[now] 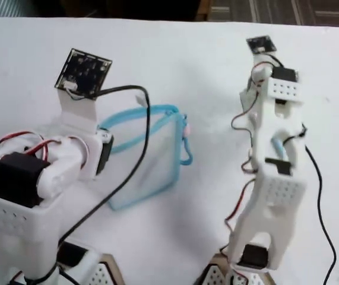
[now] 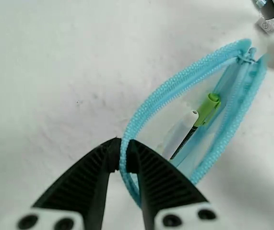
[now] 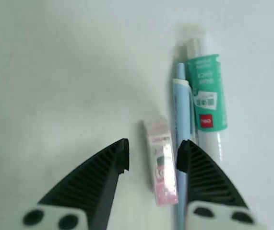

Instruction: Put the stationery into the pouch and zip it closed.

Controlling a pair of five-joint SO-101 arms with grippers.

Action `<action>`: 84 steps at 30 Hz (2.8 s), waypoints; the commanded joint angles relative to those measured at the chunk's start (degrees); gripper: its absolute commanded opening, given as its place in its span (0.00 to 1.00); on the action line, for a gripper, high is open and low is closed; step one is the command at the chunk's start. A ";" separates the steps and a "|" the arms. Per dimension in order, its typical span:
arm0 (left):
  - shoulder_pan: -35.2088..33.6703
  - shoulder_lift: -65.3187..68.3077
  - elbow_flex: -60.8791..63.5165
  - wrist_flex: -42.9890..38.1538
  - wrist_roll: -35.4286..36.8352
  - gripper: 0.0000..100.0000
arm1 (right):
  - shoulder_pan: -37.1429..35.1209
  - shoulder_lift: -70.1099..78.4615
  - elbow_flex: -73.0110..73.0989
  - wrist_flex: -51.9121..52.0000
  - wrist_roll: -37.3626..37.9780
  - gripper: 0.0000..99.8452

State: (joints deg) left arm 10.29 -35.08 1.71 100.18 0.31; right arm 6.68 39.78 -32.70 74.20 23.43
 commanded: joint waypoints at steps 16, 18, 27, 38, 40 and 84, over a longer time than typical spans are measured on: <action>-0.18 2.20 0.48 1.41 -0.35 0.02 | -0.04 20.88 -28.31 10.15 0.88 0.17; -0.18 2.20 0.48 1.41 -0.35 0.02 | 0.31 21.76 -29.01 10.68 0.88 0.16; -0.18 2.11 0.31 1.41 -0.35 0.02 | 0.13 21.85 -40.53 20.18 0.79 0.01; -0.18 2.11 0.22 1.41 -0.35 0.02 | -1.36 14.11 -62.33 27.47 -13.54 0.02; -0.18 2.11 0.13 1.41 -0.18 0.02 | -1.45 8.75 -60.04 27.47 -16.26 0.02; -0.18 2.11 0.13 1.41 -0.35 0.02 | -31.60 -98.77 51.16 -31.16 -42.46 0.02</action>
State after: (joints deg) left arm 10.29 -35.08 1.71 100.18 0.31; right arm -23.30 -57.54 17.05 50.20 -16.66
